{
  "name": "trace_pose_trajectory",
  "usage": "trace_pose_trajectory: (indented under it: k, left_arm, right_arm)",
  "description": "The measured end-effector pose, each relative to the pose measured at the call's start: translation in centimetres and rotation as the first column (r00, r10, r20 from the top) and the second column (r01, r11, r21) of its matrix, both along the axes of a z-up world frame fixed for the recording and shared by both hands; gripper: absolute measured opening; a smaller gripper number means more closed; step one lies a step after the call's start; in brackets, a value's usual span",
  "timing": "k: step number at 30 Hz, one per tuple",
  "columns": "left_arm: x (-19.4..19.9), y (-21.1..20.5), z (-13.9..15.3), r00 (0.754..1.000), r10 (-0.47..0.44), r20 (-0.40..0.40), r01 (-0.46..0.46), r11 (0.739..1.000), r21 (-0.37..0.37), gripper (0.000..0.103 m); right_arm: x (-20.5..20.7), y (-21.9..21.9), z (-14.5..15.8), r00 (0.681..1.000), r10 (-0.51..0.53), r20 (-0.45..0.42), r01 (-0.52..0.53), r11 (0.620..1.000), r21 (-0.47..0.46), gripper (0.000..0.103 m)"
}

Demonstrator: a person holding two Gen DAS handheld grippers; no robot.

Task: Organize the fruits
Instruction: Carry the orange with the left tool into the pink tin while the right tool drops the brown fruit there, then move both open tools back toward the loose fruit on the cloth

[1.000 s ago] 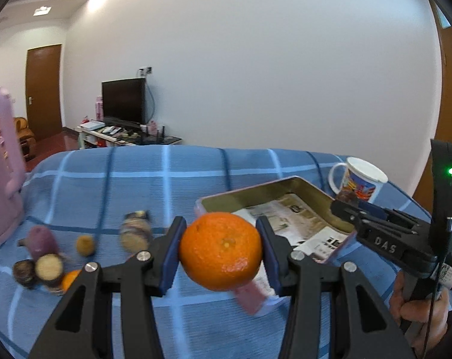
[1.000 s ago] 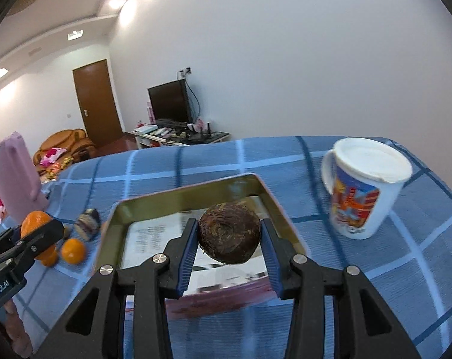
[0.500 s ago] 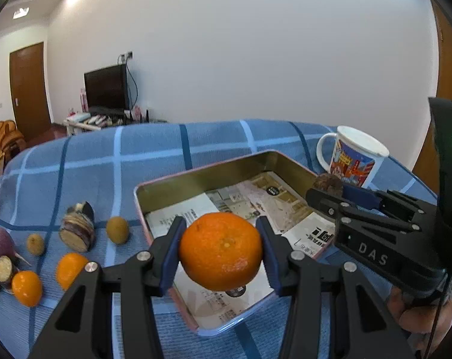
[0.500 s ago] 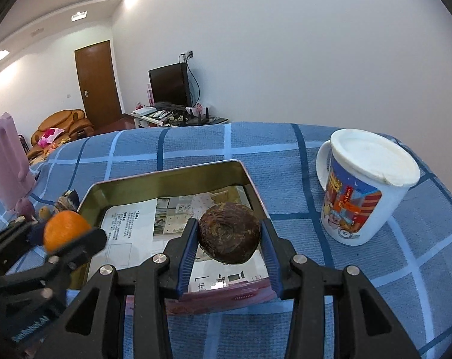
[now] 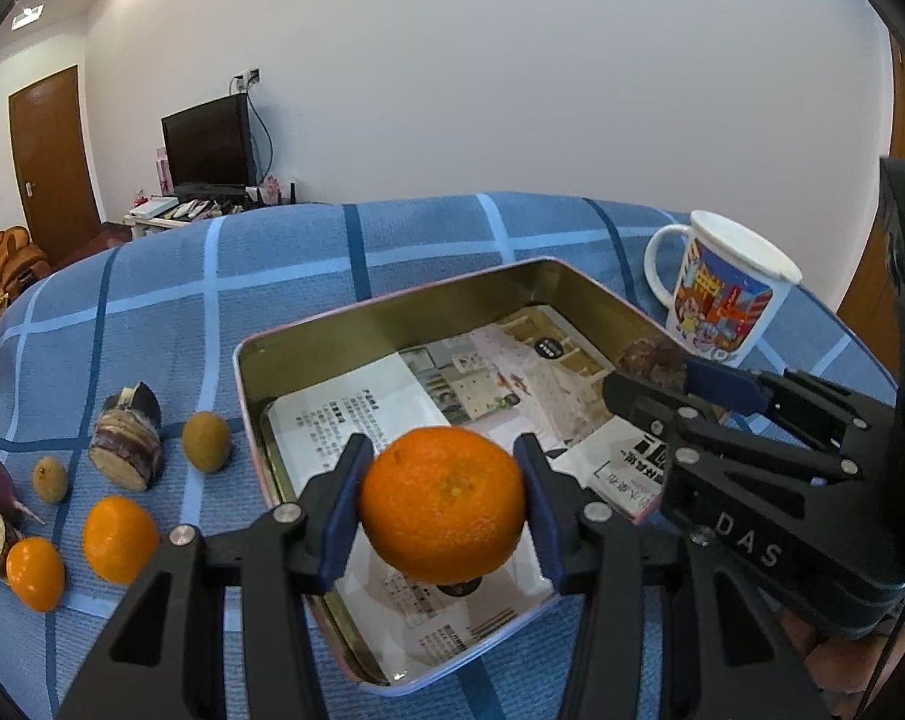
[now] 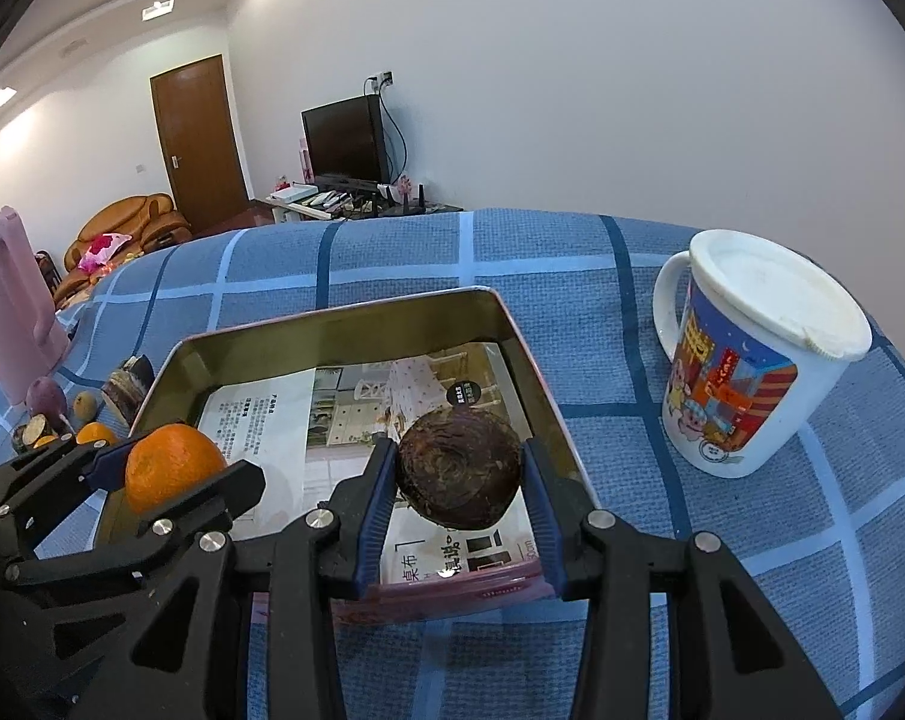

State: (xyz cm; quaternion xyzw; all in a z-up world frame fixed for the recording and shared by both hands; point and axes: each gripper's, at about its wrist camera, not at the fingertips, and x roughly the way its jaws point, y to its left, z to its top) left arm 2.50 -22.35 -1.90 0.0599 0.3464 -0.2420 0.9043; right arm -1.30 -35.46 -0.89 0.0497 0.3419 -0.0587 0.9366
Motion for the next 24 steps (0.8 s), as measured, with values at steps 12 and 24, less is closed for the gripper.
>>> trace_pose_trajectory:
  k: [12,24]
  left_arm:
    - [-0.9,1.9,1.5,0.988,0.094,0.124,-0.091,0.996,-0.023,0.090]
    - [-1.9,3.3,2.7,0.968,0.122,0.220,-0.119,0.992,-0.028,0.103]
  right_arm:
    - [-1.0,-1.0,0.4,0.998,-0.026,0.063,0.020,0.995,0.101,0.061]
    - [-4.0,-1.1,2.4,0.956,-0.120,0.268,0.089,0.988,0.126,0.083]
